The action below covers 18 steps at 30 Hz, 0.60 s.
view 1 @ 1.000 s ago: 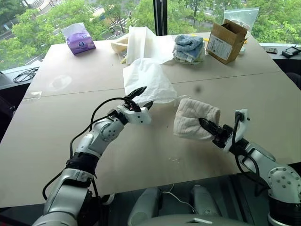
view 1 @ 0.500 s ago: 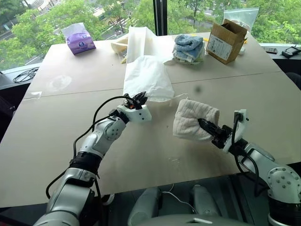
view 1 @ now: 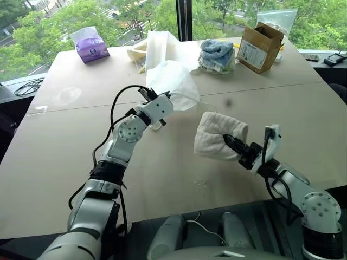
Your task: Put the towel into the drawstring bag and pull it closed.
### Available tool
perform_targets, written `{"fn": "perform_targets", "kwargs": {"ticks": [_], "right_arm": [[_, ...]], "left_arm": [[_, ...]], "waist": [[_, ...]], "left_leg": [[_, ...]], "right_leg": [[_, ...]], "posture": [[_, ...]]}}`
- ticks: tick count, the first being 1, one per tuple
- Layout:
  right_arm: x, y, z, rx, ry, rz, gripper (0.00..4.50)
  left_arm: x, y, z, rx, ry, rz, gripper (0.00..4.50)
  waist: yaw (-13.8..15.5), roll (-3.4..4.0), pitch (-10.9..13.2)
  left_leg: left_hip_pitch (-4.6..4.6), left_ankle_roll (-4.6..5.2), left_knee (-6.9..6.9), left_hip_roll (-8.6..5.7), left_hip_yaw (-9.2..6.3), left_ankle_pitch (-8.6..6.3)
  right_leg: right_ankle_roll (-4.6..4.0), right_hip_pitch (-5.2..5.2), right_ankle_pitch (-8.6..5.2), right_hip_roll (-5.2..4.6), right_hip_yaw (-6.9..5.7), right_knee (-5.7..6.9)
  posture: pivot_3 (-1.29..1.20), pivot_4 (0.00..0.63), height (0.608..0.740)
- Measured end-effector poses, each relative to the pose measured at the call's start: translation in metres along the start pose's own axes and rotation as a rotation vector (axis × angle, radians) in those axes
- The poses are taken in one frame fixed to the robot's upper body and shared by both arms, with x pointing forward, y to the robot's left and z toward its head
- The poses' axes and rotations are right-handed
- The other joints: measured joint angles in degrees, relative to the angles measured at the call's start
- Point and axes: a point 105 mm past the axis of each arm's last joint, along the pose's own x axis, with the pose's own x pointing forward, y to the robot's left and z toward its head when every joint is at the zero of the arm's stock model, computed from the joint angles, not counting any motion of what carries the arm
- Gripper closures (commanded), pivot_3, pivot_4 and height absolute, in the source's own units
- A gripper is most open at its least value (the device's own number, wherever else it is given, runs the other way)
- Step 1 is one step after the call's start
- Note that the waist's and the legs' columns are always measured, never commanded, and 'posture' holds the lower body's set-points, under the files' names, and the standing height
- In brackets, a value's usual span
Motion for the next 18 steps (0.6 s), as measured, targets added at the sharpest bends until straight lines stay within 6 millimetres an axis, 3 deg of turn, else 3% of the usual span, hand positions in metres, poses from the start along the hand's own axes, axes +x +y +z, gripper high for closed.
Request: {"fn": "perform_targets", "kwargs": {"ticks": [3,7,14,18], "right_arm": [[0.013,0.019,0.001,-0.015,0.004,0.074,4.50],[0.027,0.028,0.004,-0.011,-0.007,0.100,4.50],[0.048,0.028,0.028,0.073,-0.145,0.090,4.50],[0.058,0.020,0.028,0.095,-0.143,0.049,4.50]], "left_arm": [[0.007,0.004,0.024,-0.328,-0.053,-0.055,4.48],[0.009,0.003,0.040,-0.565,-0.060,-0.140,4.48],[0.004,0.004,0.049,-0.672,-0.033,-0.222,4.48],[0.002,-0.002,0.052,-0.697,-0.033,-0.283,4.48]], "waist": [[-0.67,0.00,0.00],[-1.31,0.00,0.00],[-1.42,0.00,0.00],[-1.47,0.00,0.00]], "left_leg": [[-0.29,0.00,0.29,-0.01,-0.06,0.00],[-0.63,-0.02,0.62,-0.03,-0.05,0.01],[-0.58,-0.16,0.66,-0.03,-0.04,0.10],[-0.59,-0.16,0.65,-0.03,-0.03,0.11]], "right_leg": [[0.00,-0.20,0.00,0.01,-0.05,0.16],[0.00,-0.50,0.00,0.04,0.00,0.51],[-0.01,-0.55,0.00,0.09,0.08,0.73],[-0.01,-0.59,0.01,0.08,0.11,0.73]], "posture": [[0.00,0.150,0.740],[0.00,0.150,0.740],[0.00,0.150,0.740],[0.00,0.150,0.740]]}}
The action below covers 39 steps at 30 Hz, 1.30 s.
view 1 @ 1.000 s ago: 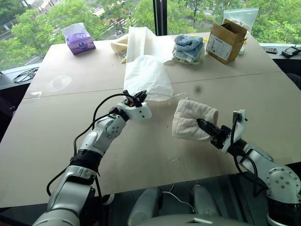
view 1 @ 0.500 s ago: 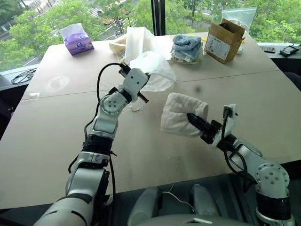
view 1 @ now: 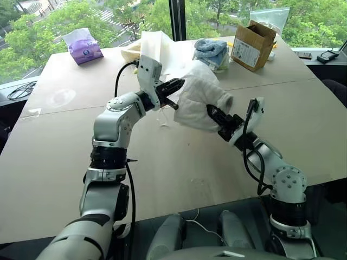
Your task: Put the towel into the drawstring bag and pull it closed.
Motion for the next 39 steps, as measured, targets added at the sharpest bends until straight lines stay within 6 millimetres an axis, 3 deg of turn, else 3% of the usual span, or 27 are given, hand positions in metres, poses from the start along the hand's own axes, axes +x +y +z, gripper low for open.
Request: {"fn": "perform_targets", "kwargs": {"ticks": [6,12,15,21,24,28,35,37,39], "right_arm": [[0.004,-0.031,-0.012,0.073,0.024,-0.172,4.50],[0.015,-0.017,-0.002,0.148,-0.025,-0.152,4.50],[0.021,-0.009,0.008,0.238,-0.091,-0.139,4.50],[0.018,-0.030,0.021,0.362,-0.178,-0.234,4.50],[0.026,-0.026,0.011,0.270,-0.128,-0.253,4.50],[0.040,-0.004,-0.011,0.083,-0.012,-0.183,4.50],[0.043,0.015,-0.031,-0.011,0.117,-0.031,4.50],[0.043,0.016,-0.032,-0.015,0.126,-0.006,4.50],[0.049,0.001,-0.019,0.048,0.044,-0.072,4.50]], "left_arm": [[-0.001,-0.004,0.001,0.003,0.016,-0.020,4.48],[-0.001,-0.017,0.001,0.022,0.032,-0.055,4.48],[-0.003,-0.027,-0.009,0.006,0.060,-0.088,4.48],[-0.008,-0.028,-0.021,0.025,0.128,-0.099,4.48],[-0.006,-0.032,-0.022,0.004,0.125,-0.112,4.48],[-0.001,-0.037,-0.019,-0.049,0.106,-0.123,4.48],[0.003,-0.040,-0.009,-0.077,0.071,-0.128,4.48],[0.003,-0.041,-0.008,-0.084,0.065,-0.133,4.48],[0.003,-0.042,-0.008,-0.094,0.066,-0.142,4.48]], "waist": [[-0.12,0.00,0.00],[-0.46,0.00,0.00],[-0.70,0.01,0.00],[-0.68,0.05,0.02],[-1.08,0.06,0.03],[-0.90,0.06,0.03],[-0.84,0.06,0.03],[-0.82,0.06,0.03],[-0.77,0.05,0.03]], "left_leg": [[-0.01,-0.01,-0.02,0.00,0.09,0.00],[0.00,-0.01,-0.01,0.01,0.12,0.00],[0.00,-0.02,-0.02,0.02,0.12,0.01],[0.00,-0.02,-0.01,-0.01,0.13,0.01],[0.01,-0.03,-0.04,0.01,0.19,0.02],[0.00,-0.03,-0.01,0.01,0.19,0.02],[0.01,-0.03,-0.01,0.01,0.18,0.02],[0.00,-0.03,-0.01,0.01,0.18,0.02],[0.02,-0.04,0.00,0.00,0.18,0.02]], "right_leg": [[0.00,-0.12,0.00,0.00,0.14,0.10],[0.00,-0.14,0.00,0.00,0.19,0.19],[-0.01,-0.16,0.00,0.00,0.20,0.24],[-0.01,-0.17,-0.01,0.01,0.21,0.24],[-0.01,-0.22,-0.01,0.04,0.28,0.28],[-0.01,-0.22,-0.01,0.03,0.28,0.31],[-0.01,-0.21,-0.01,0.02,0.27,0.30],[-0.01,-0.21,-0.01,0.02,0.27,0.30],[-0.01,-0.20,-0.01,0.02,0.27,0.31]], "posture": [[0.00,0.150,0.740],[0.00,0.150,0.740],[0.00,0.150,0.740],[0.00,0.150,0.740],[0.00,0.150,0.740],[0.00,0.150,0.740],[0.00,0.150,0.740],[0.00,0.150,0.740],[0.00,0.150,0.740]]}}
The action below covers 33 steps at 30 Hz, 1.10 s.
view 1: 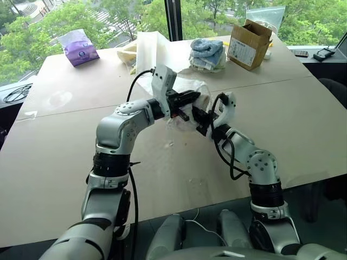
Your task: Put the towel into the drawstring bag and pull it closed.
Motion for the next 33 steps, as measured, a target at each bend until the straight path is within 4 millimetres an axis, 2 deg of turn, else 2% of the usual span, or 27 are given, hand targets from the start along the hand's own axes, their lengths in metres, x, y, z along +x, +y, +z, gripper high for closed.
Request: {"fn": "perform_targets", "kwargs": {"ticks": [3,5,11,13,16,19,22,23,24,26,30,33], "right_arm": [[-0.001,-0.017,0.020,0.028,-0.090,-0.058,4.50],[-0.004,-0.014,0.017,-0.051,-0.043,-0.015,4.50],[0.000,-0.006,-0.007,-0.132,0.046,0.028,4.50],[0.005,-0.008,-0.005,-0.072,0.010,0.002,4.50],[0.006,-0.027,0.009,-0.014,-0.050,-0.077,4.50],[0.000,-0.039,0.025,0.021,-0.121,-0.138,3.16],[-0.002,-0.045,0.032,0.033,-0.157,-0.177,1.78],[-0.002,-0.044,0.032,0.031,-0.157,-0.172,1.11],[-0.001,-0.039,0.031,0.016,-0.146,-0.151,0.90],[-0.002,-0.020,0.026,-0.036,-0.111,-0.079,0.90],[-0.028,-0.012,0.005,-0.226,0.045,-0.004,0.90],[-0.049,-0.002,0.004,-0.320,0.108,0.064,0.90]], "left_arm": [[0.000,-0.002,-0.001,-0.016,0.007,-0.018,4.48],[-0.002,-0.003,-0.001,-0.032,0.009,-0.027,4.48],[-0.003,-0.022,0.005,-0.061,0.001,-0.119,4.48],[-0.003,-0.024,0.004,-0.073,0.008,-0.129,4.48],[-0.004,-0.025,0.002,-0.084,0.016,-0.133,4.48],[-0.005,-0.022,-0.002,-0.092,0.028,-0.112,4.50],[-0.005,-0.019,-0.003,-0.088,0.027,-0.091,4.50],[-0.004,-0.017,-0.004,-0.088,0.028,-0.076,4.50],[-0.004,-0.015,-0.004,-0.085,0.027,-0.061,4.50],[-0.003,-0.009,-0.006,-0.077,0.026,-0.028,4.50],[-0.003,0.002,-0.005,-0.059,0.022,0.020,4.50],[0.000,0.003,-0.007,-0.072,0.024,0.017,4.50]], "waist": [[0.31,0.00,0.00],[0.01,0.00,0.00],[-0.45,0.00,0.00],[-0.30,0.00,0.00],[0.34,0.00,0.00],[0.36,0.00,0.01],[-0.01,0.01,0.00],[-0.19,0.01,0.01],[-0.27,0.02,0.02],[-0.34,0.02,0.02],[0.40,0.02,0.01],[0.70,0.01,0.02]], "left_leg": [[-0.02,0.00,0.01,-0.02,-0.02,0.00],[-0.02,0.00,-0.05,-0.02,-0.02,0.00],[-0.02,-0.01,-0.07,0.01,-0.03,0.00],[0.01,-0.02,-0.03,0.00,-0.03,0.01],[0.01,-0.03,0.00,-0.03,-0.08,0.01],[-0.01,-0.03,-0.03,-0.04,-0.08,0.01],[0.00,-0.03,-0.05,-0.03,-0.07,0.01],[0.01,-0.03,-0.05,-0.02,-0.05,0.01],[0.00,-0.03,-0.07,-0.02,-0.03,0.01],[0.00,-0.03,-0.10,-0.01,-0.03,0.01],[-0.04,-0.02,-0.08,-0.06,-0.09,0.01],[-0.06,-0.02,-0.01,-0.06,-0.09,0.01]], "right_leg": [[0.00,0.00,0.00,-0.01,-0.02,-0.02],[0.00,-0.02,0.00,-0.01,-0.01,-0.05],[0.00,-0.08,0.00,0.02,0.07,-0.01],[0.00,-0.06,0.00,0.02,0.07,0.03],[0.00,-0.04,0.00,0.01,0.04,0.04],[0.00,-0.05,0.00,0.00,0.05,0.01],[0.00,-0.06,0.00,0.01,0.06,0.02],[0.00,-0.07,0.00,0.02,0.08,0.02],[0.00,-0.10,0.00,0.02,0.10,0.03],[0.00,-0.12,0.00,0.02,0.11,0.04],[0.00,-0.03,0.00,-0.02,0.03,-0.11],[0.00,-0.01,0.00,-0.02,0.02,-0.11]], "posture": [[0.00,0.150,0.740],[0.00,0.150,0.740],[0.00,0.150,0.740],[0.00,0.150,0.740],[0.00,0.150,0.740],[0.00,0.150,0.740],[0.00,0.150,0.740],[0.00,0.150,0.740],[0.00,0.150,0.740],[0.00,0.150,0.740],[0.00,0.150,0.740],[0.00,0.150,0.740]]}}
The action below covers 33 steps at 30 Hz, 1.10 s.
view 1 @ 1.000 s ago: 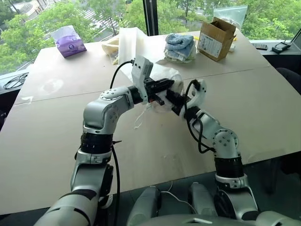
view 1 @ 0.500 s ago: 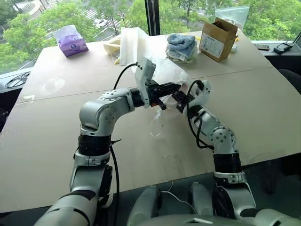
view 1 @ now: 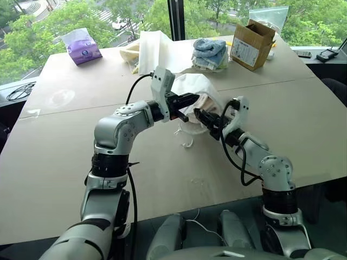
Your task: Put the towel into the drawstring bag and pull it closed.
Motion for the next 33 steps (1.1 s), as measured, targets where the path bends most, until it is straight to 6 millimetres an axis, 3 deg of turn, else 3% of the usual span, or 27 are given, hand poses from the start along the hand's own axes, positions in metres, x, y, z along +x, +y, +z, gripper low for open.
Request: {"fn": "perform_targets", "kwargs": {"ticks": [4,7,10,12,13,16,26,29,33], "right_arm": [[-0.028,0.017,0.011,-0.159,0.016,0.107,0.90],[-0.053,0.012,0.004,-0.272,0.084,0.127,0.90],[-0.068,-0.014,0.000,-0.436,0.154,0.028,0.90],[-0.071,-0.044,0.003,-0.591,0.193,-0.096,0.90],[-0.070,-0.063,0.005,-0.647,0.195,-0.171,0.90],[-0.063,-0.095,0.004,-0.701,0.188,-0.294,0.90],[-0.010,-0.130,0.023,-0.714,0.032,-0.408,0.90],[-0.010,-0.140,0.025,-0.735,0.027,-0.439,2.06],[-0.010,-0.137,0.024,-0.756,0.020,-0.425,4.23]], "left_arm": [[0.002,0.000,0.002,-0.001,-0.006,-0.003,4.50],[0.003,0.002,0.001,-0.004,-0.006,0.000,4.50],[0.003,0.003,0.001,0.000,-0.008,0.004,4.50],[0.004,0.002,0.001,0.000,-0.009,0.000,4.50],[0.004,0.002,0.001,0.000,-0.008,0.000,4.50],[0.005,0.001,0.000,0.000,-0.008,-0.005,4.50],[0.006,0.001,0.001,0.004,-0.014,-0.007,4.50],[0.006,0.001,0.001,0.011,-0.017,-0.002,4.50],[0.006,0.002,0.001,0.015,-0.014,0.002,4.50]], "waist": [[0.25,-0.01,0.00],[0.65,-0.03,0.01],[0.93,-0.05,0.02],[0.90,-0.07,0.02],[0.87,-0.10,0.01],[0.88,-0.10,0.02],[0.97,-0.12,0.03],[0.93,-0.12,0.04],[0.63,-0.12,0.03]], "left_leg": [[0.01,0.00,-0.04,0.02,-0.01,0.00],[0.01,0.01,-0.04,0.02,0.01,-0.01],[0.01,0.02,0.01,0.00,0.03,-0.01],[0.06,0.02,0.02,0.00,0.07,0.00],[0.08,0.01,0.02,0.02,0.07,0.00],[0.08,0.00,-0.03,0.04,0.07,0.01],[0.05,-0.01,-0.05,0.02,0.02,0.01],[0.03,-0.01,-0.08,0.02,0.01,0.01],[0.01,-0.01,-0.11,0.03,0.01,0.01]], "right_leg": [[0.00,0.01,0.00,0.02,-0.03,-0.01],[0.01,0.04,0.00,0.02,-0.03,-0.09],[0.01,0.09,0.00,0.02,-0.05,-0.14],[0.01,0.12,0.00,0.02,-0.04,-0.14],[0.01,0.11,0.00,0.03,-0.04,-0.12],[0.01,0.07,0.00,0.02,-0.01,-0.07],[0.00,0.08,0.00,0.00,-0.05,-0.15],[0.00,0.08,0.00,0.00,-0.06,-0.24],[0.00,0.07,0.00,0.01,-0.05,-0.29]], "posture": [[0.00,0.150,0.740],[0.00,0.150,0.740],[0.00,0.150,0.740],[0.00,0.150,0.740],[0.00,0.150,0.740],[0.00,0.150,0.740],[0.00,0.150,0.740],[0.00,0.150,0.740],[0.00,0.150,0.740]]}}
